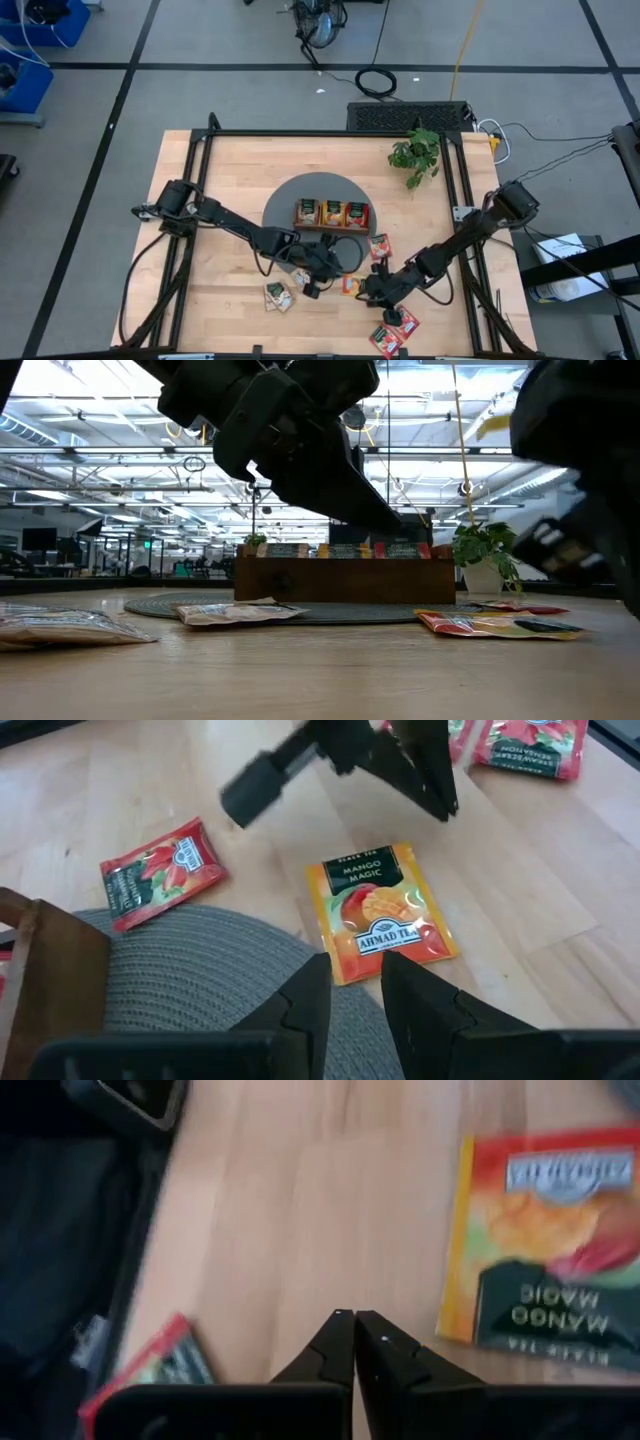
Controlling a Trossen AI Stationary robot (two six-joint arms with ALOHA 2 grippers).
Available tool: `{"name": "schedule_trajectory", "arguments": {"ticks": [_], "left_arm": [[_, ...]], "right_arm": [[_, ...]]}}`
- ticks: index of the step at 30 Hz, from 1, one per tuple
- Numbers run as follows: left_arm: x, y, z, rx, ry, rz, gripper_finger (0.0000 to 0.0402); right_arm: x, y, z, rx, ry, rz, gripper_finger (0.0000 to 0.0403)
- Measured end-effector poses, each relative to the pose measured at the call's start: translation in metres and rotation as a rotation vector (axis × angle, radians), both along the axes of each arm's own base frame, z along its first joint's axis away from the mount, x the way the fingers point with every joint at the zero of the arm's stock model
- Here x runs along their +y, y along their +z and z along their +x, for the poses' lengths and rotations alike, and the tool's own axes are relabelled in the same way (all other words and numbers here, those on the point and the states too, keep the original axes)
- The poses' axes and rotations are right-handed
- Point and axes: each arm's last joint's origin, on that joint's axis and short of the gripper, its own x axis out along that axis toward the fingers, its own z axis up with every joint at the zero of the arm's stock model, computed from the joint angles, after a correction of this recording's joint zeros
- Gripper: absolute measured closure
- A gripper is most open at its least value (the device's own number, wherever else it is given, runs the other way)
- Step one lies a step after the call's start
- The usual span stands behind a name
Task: Pick & Place Tea
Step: Put the yellow tea sachet into the middle section of the wooden organizer
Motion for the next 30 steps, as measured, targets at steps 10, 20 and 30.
{"name": "schedule_trajectory", "arguments": {"ticks": [10,20,30], "left_arm": [[-0.002,-0.001,-0.001,0.011,0.003,-0.009,0.0304],[-0.006,-0.026,-0.001,0.098,-0.085,-0.009,0.0304],[-0.010,-0.026,0.002,0.046,-0.133,-0.010,0.0305]], "right_arm": [[-0.014,-0.015,0.010,0.032,-0.077,-0.040,0.0402],[-0.031,-0.019,0.012,0.130,-0.183,-0.061,0.0403],[-0.046,-0.002,-0.001,0.142,-0.244,-0.238,0.0403]]}}
